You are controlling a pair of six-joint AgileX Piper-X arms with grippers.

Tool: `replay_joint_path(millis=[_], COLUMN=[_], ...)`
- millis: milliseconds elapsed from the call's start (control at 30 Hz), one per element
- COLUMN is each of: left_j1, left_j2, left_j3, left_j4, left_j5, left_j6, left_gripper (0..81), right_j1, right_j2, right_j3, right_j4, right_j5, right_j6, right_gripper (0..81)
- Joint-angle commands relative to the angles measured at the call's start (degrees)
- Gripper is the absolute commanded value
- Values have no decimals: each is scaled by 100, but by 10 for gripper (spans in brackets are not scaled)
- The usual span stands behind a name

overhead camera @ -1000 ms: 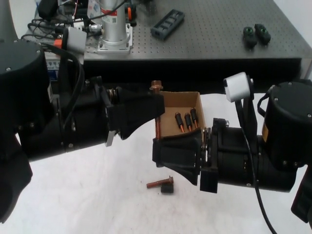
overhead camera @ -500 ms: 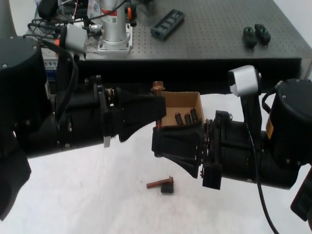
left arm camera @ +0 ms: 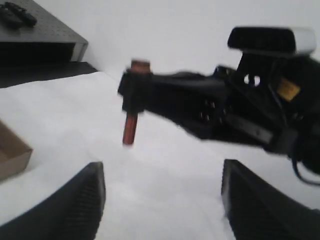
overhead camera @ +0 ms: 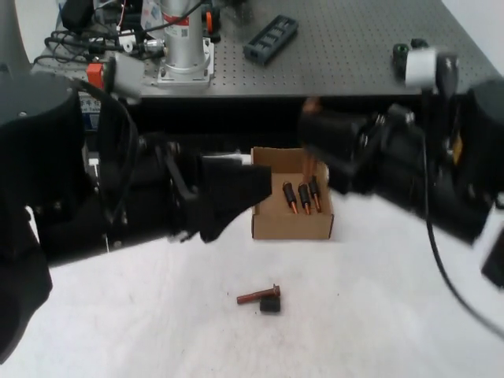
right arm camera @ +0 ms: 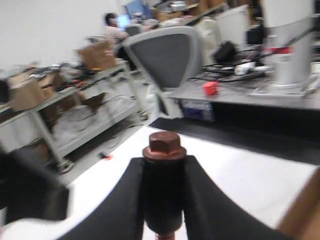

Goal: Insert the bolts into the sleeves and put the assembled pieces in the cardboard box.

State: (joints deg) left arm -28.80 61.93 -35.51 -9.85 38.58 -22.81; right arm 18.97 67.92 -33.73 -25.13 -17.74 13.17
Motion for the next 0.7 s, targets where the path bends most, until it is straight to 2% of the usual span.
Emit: replay_joint_path(millis=[0,200,267,367,600,633,667], left_j1=[11,-5,-6,-6,-164,-219,-274], left_j2=[38,460,713,1159,2367,2559,2752], left_j3=[-35,-35,-82,-356,-1532,-1738,-1948], left_j4=[632,1192,1247,1733,3132,3295,3445], left_j5=[-393,-622,-679,-890,-1694,-1849,-2013], left_j6=[503,1169,1528,2338,3976,4229,4467], left_gripper=[486,480,449,394,390,390,390], right_j1=[-476,-579,-563,-557,-597,-599,-608], right_j2=[865,2784,3387,4126,5379,5506,5596], right_j3=[-901,-2779,-3392,-4165,-5599,-5765,-5905], right_j4=[934,2314,2808,3486,4759,4960,5121], right_j5=[433,1029,1194,1416,1451,1437,1417], right_j6=[-620,-1196,-1283,-1409,-1447,-1453,-1451], right_gripper=[20,20,20,17,8,19,69])
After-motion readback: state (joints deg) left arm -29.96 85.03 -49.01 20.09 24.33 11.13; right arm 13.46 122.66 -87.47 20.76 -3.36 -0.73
